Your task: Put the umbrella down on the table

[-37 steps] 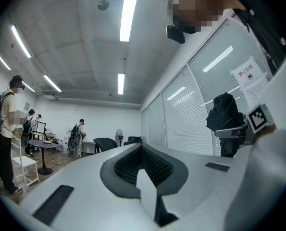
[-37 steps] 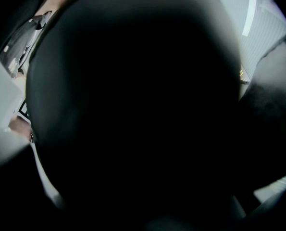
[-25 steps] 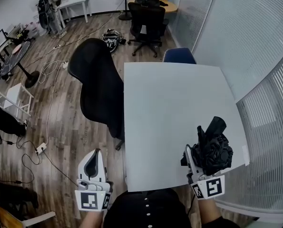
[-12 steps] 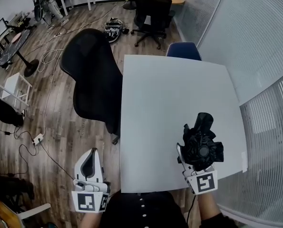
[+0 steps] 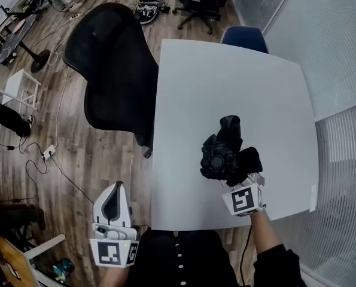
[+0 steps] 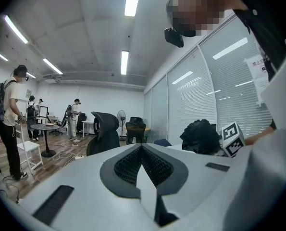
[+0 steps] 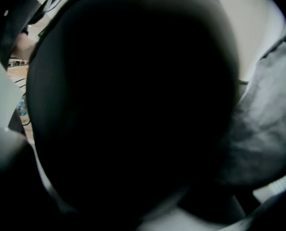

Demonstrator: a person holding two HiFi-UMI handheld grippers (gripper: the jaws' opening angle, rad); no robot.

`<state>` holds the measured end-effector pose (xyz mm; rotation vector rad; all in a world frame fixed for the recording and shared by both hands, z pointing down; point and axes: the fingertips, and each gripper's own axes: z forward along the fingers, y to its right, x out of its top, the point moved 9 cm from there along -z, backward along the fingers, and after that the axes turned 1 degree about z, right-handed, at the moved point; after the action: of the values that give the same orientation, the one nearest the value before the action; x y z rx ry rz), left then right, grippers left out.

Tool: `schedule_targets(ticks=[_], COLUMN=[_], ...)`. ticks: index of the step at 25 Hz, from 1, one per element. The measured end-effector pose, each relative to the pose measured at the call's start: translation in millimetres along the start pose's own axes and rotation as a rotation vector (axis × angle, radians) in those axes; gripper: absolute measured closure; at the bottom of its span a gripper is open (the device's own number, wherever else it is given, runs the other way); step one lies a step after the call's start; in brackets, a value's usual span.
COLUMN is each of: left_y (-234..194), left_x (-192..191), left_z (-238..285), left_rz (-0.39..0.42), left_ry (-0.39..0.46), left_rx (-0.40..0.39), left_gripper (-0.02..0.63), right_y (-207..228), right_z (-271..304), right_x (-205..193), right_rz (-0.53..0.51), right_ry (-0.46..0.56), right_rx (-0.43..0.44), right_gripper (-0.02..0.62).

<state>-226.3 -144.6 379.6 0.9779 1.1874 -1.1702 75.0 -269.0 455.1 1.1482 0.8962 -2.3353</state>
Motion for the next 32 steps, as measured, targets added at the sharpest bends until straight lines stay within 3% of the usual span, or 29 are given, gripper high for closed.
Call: schedule_targets(ticks=[6,13,27,32], left_y=[11,2,8,7], left_x=[-17,-55,-84,-89], left_z=[9,3,-2,-2], left_rz=[-0.013,-0.034,-0.070,-0.079], left_ry=[-0.081,-0.166,-0.275,-0.297], left_rx=[0.025,0.052,0.075,0.075], left_gripper=[0.592,0.592,0.592,0.592], right_y=[-6,-33,-42,-50], right_z=[51,112,169,182], right_x=[-37,-82,-117,-123], right_rz=[-0.193,-0.307,-0.350,-0.417], right_ry=[-0.151,-0.278,-0.438,-0.507], right_rx=[0.168,0.277,0.464,0.516], right_gripper=[0.348,0.348,0.347,0.347])
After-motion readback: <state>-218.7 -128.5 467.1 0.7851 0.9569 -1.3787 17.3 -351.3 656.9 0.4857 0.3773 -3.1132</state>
